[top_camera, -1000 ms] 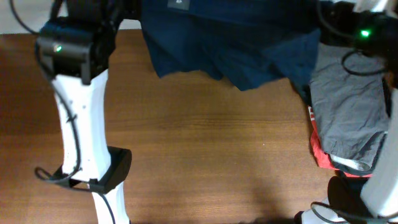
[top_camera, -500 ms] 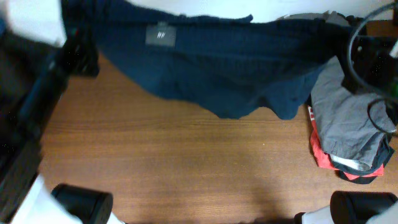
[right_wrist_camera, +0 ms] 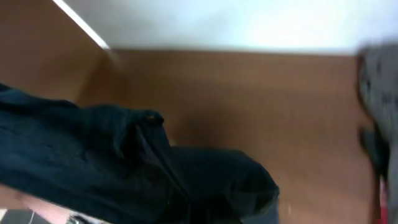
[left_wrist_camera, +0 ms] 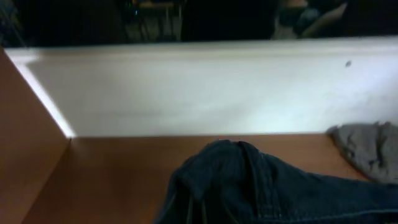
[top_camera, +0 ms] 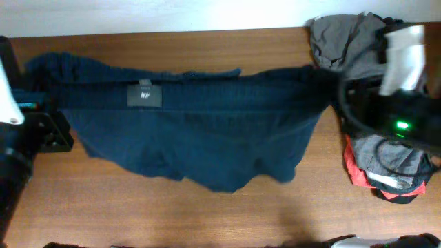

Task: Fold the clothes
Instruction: 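Lift the shorts by the waistband with both grippers and stretch apart, then lower the shorts flat onto the table and release both grippers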

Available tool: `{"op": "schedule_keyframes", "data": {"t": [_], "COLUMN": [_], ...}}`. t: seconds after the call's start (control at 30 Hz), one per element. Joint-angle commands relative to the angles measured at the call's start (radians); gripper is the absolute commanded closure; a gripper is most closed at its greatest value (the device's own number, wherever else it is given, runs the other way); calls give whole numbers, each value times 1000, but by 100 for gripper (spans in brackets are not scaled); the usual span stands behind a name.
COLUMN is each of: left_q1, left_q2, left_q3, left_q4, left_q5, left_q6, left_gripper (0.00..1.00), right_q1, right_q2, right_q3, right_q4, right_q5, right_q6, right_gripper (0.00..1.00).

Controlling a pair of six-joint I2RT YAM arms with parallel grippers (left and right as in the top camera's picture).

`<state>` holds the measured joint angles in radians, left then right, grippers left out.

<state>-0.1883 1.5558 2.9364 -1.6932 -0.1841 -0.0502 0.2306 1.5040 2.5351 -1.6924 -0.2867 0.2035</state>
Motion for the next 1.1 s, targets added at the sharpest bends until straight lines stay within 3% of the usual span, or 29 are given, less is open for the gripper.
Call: {"op": "schedule_keyframes", "data": {"t": [0.0,0.2,0.33,0.67,1.07], "left_q1": [14,14,14,15,14], "left_q2": [8,31,69,229,545], "left_q3": [-130,-432,-626,-1013,-1050], "left_q4": [6,14,99,583,1189], "left_q5": [-71,-96,-111,-113,-150], "left_q6": [-11,-71,-85,-84,-84], "left_gripper": [99,99,99,99,99], "right_q1": [44,50,50,48,-21], "right_q2": [-5,40,100,381,650], "right_q3": [-136,-343,-438,-497,-497], "right_q4": [-6,31,127,441,997], "right_q5": [229,275,280,394,459], "right_q6": [69,75,75,75,76], "right_gripper": [96,96,96,96,96]}}
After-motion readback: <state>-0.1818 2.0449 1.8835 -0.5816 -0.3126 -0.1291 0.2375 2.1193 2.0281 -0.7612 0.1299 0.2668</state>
